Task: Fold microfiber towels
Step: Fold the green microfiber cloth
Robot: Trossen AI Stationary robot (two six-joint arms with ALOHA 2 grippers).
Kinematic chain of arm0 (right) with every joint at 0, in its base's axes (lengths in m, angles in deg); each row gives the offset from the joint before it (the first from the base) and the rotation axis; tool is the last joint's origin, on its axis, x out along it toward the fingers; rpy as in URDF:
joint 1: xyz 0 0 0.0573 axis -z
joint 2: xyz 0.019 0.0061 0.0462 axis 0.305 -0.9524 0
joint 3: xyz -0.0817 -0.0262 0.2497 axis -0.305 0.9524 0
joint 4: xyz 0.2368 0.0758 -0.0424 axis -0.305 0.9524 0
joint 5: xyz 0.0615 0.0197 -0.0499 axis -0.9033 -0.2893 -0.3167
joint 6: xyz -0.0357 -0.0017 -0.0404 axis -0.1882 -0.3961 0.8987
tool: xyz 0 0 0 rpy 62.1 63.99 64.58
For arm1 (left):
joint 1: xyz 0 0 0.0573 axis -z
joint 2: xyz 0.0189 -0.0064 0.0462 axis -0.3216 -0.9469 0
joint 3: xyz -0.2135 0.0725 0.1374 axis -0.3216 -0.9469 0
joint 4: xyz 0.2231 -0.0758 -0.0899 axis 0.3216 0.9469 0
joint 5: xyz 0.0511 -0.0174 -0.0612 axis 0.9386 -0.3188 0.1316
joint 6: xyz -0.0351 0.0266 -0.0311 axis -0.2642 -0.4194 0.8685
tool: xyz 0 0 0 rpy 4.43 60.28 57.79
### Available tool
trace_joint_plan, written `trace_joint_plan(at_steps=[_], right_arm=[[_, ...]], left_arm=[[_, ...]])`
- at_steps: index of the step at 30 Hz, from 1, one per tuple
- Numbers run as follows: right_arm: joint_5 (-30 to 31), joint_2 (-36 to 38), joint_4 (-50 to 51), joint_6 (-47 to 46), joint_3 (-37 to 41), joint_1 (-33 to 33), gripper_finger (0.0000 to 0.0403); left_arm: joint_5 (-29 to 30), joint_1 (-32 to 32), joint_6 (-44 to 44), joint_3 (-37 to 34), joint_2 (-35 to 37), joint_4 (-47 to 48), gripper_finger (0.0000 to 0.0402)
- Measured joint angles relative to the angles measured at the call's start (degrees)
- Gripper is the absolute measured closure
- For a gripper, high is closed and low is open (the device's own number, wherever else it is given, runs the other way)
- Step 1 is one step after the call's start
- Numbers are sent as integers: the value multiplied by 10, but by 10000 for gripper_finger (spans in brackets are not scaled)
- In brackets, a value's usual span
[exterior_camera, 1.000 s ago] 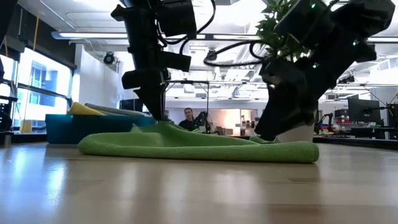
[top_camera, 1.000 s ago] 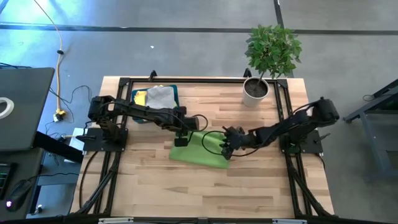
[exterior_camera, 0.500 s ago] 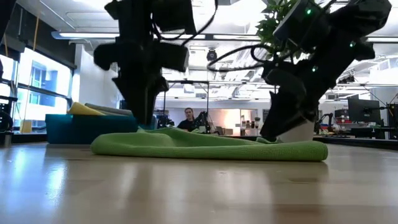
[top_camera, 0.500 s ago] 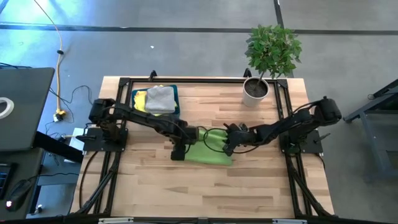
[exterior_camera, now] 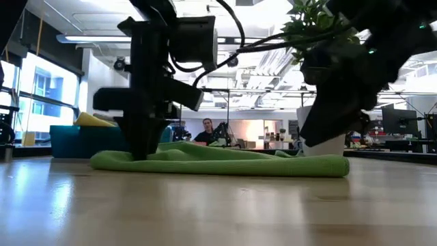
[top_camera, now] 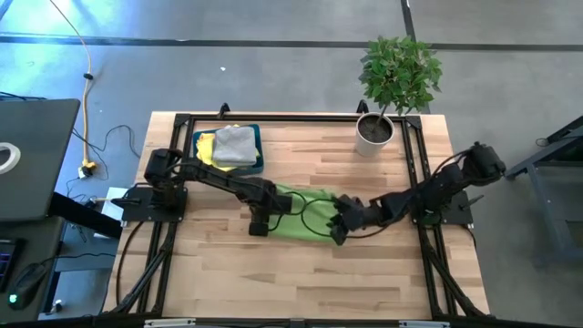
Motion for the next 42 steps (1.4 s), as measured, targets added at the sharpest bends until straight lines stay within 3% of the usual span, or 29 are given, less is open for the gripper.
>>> trace_joint_plan(at_steps=[8,14,24,30,42], right_arm=[[38,-24,-13,-10,0,-41,286],[34,-41,14,-9,0,-44,286],[34,-32,128,-11,-2,-44,286],[40,-21,130,31,0,-44,286],[49,-16,174,31,-1,-44,286]], left_arm=[[-107,32,87,0,0,-41,273],[-185,73,74,0,-3,-101,273],[-136,86,38,27,5,-34,273],[-12,83,2,27,-2,-40,273],[-52,80,41,27,-1,49,273]])
